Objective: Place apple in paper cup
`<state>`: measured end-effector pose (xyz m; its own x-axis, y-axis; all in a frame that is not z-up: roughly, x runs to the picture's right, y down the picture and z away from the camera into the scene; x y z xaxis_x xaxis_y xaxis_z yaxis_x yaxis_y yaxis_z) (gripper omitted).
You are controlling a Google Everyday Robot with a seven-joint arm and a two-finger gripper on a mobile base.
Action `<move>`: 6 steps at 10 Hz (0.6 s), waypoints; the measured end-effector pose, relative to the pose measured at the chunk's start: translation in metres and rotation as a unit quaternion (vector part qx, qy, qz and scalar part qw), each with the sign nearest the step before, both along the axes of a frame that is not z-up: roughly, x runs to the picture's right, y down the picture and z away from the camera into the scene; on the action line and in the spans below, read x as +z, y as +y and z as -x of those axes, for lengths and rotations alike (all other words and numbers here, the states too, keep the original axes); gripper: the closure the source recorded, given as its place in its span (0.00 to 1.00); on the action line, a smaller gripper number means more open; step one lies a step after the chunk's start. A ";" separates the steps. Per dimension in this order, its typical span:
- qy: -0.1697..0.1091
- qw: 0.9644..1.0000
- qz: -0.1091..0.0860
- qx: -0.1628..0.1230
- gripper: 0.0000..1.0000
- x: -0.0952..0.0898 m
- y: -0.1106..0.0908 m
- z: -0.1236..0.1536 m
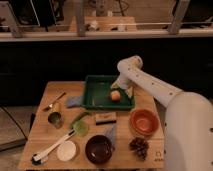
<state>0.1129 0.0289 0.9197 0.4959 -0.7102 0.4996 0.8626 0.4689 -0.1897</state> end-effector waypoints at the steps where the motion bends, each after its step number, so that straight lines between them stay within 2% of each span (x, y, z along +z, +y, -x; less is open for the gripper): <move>1: -0.010 1.000 0.001 -0.006 0.20 0.000 -0.001 0.008; 6: -0.038 0.999 0.012 -0.037 0.20 0.005 0.002 0.020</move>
